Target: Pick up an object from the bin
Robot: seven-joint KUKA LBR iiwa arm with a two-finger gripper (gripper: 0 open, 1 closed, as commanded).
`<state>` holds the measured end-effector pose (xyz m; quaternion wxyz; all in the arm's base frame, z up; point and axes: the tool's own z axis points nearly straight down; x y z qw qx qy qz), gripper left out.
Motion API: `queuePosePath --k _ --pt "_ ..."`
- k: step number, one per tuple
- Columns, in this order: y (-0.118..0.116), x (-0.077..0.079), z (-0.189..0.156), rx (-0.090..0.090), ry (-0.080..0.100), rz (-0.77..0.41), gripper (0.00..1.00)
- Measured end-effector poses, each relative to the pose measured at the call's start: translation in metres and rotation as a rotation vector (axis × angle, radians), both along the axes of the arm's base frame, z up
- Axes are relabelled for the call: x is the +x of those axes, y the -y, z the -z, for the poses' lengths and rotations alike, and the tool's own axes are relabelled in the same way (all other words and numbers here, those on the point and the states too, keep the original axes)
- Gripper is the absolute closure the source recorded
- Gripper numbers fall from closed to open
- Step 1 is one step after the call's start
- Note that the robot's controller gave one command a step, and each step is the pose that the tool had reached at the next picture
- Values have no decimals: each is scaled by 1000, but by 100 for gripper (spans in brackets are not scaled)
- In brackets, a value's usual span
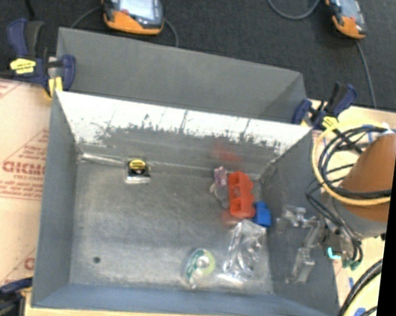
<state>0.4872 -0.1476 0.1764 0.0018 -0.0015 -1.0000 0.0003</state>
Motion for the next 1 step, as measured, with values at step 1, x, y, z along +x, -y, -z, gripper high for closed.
queuePosePath --k 1 --pt "-26 47 82 0 2 60 0"
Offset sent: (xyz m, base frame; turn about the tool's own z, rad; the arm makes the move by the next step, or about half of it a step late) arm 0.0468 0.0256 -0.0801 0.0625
